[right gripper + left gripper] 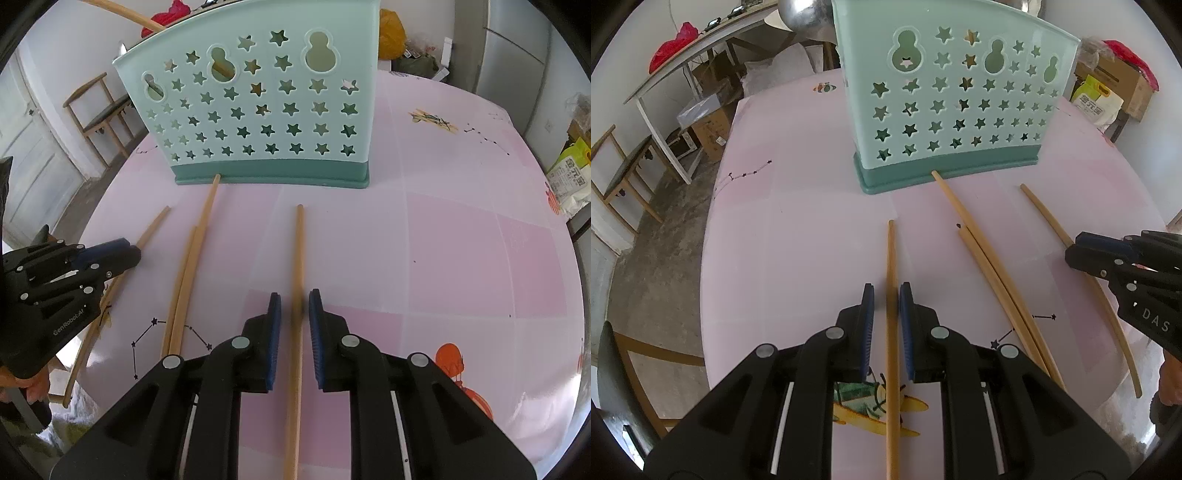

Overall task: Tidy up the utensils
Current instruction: 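Lift the chopsticks off the table with both tools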

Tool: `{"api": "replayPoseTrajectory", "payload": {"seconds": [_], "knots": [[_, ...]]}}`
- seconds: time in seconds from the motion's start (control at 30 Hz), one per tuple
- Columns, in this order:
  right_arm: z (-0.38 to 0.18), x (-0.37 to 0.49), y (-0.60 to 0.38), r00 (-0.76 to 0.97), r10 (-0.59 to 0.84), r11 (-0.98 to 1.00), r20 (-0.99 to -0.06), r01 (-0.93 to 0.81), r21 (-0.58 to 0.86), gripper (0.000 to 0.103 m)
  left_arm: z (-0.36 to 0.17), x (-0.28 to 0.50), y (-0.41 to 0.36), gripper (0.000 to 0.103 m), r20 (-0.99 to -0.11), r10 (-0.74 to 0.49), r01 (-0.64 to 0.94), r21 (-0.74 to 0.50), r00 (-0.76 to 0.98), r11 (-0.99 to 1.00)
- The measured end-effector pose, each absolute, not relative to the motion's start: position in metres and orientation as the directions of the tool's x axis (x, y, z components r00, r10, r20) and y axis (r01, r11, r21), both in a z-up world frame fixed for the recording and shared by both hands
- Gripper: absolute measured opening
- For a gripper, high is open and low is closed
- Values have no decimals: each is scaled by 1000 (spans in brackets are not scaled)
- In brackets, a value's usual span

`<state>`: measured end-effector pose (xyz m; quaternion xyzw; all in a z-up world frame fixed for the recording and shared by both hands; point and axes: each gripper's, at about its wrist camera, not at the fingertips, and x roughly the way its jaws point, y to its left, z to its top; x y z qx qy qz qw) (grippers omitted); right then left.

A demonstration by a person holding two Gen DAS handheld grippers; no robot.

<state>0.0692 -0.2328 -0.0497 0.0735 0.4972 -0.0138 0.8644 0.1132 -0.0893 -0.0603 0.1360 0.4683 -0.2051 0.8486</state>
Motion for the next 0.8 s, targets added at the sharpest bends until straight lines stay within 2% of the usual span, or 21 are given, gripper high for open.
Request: {"api": "replayPoseTrajectory", "payload": {"seconds": [0.8], "knots": [[-50, 70, -233, 507, 52, 988, -860, 101, 119, 16, -60, 113, -91, 13, -844, -205, 475, 65, 495, 877]]}}
